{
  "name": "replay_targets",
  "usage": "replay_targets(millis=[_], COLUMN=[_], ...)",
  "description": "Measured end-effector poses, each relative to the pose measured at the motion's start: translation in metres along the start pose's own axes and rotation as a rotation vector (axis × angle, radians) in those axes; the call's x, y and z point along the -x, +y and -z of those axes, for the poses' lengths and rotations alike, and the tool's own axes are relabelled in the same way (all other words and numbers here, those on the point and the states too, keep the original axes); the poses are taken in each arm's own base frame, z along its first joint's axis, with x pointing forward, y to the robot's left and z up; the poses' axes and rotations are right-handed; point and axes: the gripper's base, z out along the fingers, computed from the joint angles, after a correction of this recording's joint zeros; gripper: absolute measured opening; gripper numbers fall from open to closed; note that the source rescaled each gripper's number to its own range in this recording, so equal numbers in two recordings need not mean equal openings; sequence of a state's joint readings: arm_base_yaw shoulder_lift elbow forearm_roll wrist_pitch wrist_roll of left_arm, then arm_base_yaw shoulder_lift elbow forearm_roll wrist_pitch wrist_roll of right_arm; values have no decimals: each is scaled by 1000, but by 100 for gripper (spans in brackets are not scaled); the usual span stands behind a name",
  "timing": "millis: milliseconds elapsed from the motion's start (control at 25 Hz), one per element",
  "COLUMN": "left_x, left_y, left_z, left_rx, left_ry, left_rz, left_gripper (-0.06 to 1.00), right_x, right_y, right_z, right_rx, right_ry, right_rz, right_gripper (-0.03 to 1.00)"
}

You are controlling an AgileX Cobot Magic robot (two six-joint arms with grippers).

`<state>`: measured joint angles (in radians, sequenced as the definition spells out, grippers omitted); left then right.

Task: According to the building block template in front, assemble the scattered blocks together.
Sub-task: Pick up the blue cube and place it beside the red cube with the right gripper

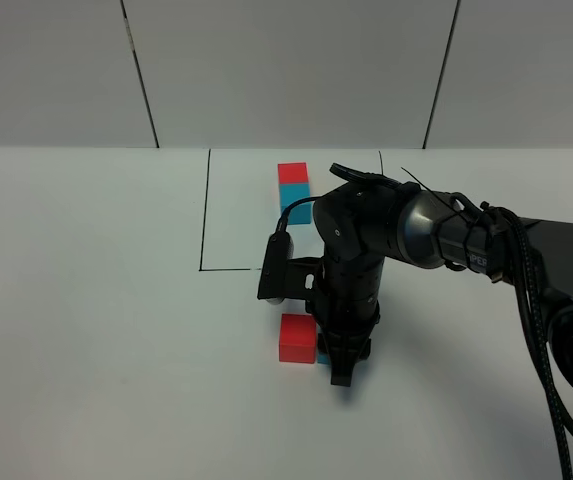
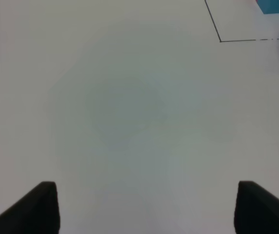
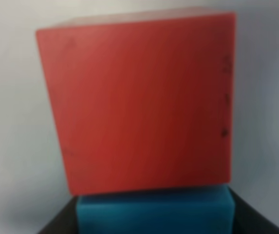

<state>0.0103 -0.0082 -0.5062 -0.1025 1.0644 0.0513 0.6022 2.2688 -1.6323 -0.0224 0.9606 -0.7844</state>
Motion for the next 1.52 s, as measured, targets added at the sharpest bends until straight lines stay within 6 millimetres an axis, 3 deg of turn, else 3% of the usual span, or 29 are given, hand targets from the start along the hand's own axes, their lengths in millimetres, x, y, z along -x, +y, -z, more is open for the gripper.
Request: replay_targets(millis=[1520], left_x=[0], left_y=[0], left_z=[0], left_rx=[0], left_ry=[0], left_rz=[0], left_gripper=[62], right_x=[5], right_y=[1], right_z=[0], right_rx=[-14], right_ry=[-25], right_rz=[110], right_gripper=[0])
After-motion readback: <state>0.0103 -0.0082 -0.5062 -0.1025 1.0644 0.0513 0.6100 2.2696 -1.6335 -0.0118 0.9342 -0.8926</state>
